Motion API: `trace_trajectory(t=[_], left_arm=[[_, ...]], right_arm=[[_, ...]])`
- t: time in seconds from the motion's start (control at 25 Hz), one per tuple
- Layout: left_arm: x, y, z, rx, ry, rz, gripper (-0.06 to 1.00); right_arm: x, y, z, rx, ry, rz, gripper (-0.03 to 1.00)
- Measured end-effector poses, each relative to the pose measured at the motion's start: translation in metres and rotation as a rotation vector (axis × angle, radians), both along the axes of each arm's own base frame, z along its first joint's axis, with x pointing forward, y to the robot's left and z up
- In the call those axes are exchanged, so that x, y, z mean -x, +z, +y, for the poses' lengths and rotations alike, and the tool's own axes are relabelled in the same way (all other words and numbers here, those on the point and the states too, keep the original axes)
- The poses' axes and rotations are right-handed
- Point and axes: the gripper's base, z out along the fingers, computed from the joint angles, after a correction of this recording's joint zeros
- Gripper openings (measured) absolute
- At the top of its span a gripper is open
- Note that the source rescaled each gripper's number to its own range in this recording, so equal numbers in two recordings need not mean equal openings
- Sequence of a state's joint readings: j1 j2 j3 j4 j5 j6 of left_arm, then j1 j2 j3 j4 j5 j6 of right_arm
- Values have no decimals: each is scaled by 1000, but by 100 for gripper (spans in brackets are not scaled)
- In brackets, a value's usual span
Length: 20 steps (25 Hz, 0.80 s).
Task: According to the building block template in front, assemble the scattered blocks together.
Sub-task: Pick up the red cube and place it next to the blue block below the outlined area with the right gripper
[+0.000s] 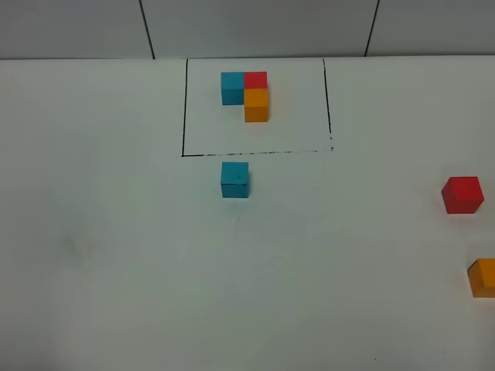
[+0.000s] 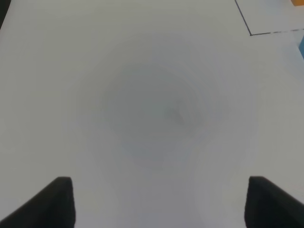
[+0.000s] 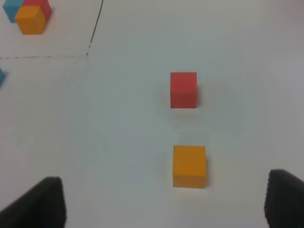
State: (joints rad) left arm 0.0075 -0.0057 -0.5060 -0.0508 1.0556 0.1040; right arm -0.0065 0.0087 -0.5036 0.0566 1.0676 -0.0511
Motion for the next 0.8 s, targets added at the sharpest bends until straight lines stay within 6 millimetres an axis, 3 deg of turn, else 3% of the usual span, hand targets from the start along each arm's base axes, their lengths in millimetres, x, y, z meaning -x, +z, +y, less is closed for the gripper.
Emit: trace_trajectory(t=[0.8], left_arm=[[0,0,0,2,1,0,67]], right_arm=[[0,0,0,0,0,0,71]])
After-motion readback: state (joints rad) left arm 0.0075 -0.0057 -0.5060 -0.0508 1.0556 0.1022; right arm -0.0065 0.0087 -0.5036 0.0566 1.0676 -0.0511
